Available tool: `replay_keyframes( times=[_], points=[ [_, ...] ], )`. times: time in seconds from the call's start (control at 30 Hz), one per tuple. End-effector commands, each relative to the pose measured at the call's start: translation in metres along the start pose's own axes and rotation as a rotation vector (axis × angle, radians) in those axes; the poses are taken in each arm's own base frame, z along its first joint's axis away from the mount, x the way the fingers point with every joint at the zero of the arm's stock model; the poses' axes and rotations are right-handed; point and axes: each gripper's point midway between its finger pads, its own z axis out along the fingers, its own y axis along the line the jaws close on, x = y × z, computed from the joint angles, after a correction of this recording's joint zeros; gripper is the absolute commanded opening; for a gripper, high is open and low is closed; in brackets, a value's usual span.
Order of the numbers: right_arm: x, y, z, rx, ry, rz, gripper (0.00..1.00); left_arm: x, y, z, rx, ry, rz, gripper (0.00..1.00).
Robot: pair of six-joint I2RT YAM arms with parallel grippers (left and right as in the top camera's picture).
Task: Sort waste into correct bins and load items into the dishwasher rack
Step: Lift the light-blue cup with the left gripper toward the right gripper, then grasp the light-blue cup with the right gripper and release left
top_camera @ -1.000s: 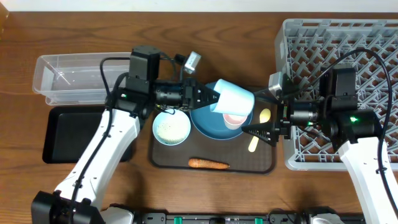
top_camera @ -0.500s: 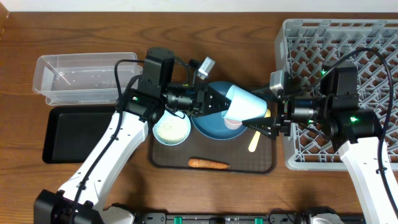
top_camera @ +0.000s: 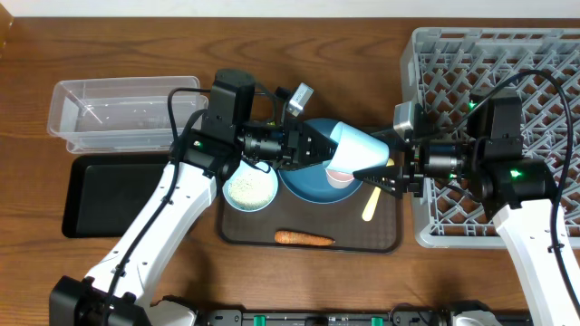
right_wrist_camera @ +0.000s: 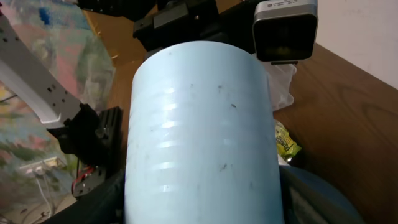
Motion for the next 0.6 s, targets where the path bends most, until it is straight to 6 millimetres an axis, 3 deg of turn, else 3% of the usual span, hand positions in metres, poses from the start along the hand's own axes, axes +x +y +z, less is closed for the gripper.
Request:
replay_keyframes(
  times=[0.0, 0.1, 0.2, 0.3, 0.4, 0.5, 0.57],
  points=[
    [-0.008, 0.005, 0.001, -0.020, -0.014, -0.030, 0.61, 0.000, -0.007, 0.000, 0.015, 0.009, 0.019, 0.24],
    [-0.008, 0.005, 0.001, -0.021, -0.013, -0.030, 0.60, 0.000, -0.007, 0.000, 0.014, 0.009, 0.020, 0.27],
    [-0.007, 0.004, 0.001, -0.015, -0.009, -0.020, 0.60, 0.000, -0.007, 0.000, 0.014, 0.008, 0.029, 0.39],
    [-0.001, -0.008, 0.001, 0.052, 0.030, 0.031, 0.61, -0.004, -0.003, 0.000, -0.009, -0.014, 0.037, 0.53],
    [0.009, -0.024, -0.002, 0.151, 0.082, 0.092, 0.60, -0.011, 0.004, 0.000, -0.051, -0.056, 0.043, 0.58],
    [0.021, -0.043, -0.007, 0.275, 0.139, 0.155, 0.58, -0.018, 0.022, -0.003, -0.143, -0.110, 0.068, 0.59],
    [0.032, -0.060, -0.015, 0.394, 0.182, 0.221, 0.57, -0.021, 0.048, -0.009, -0.275, -0.155, 0.046, 0.60]
  ],
)
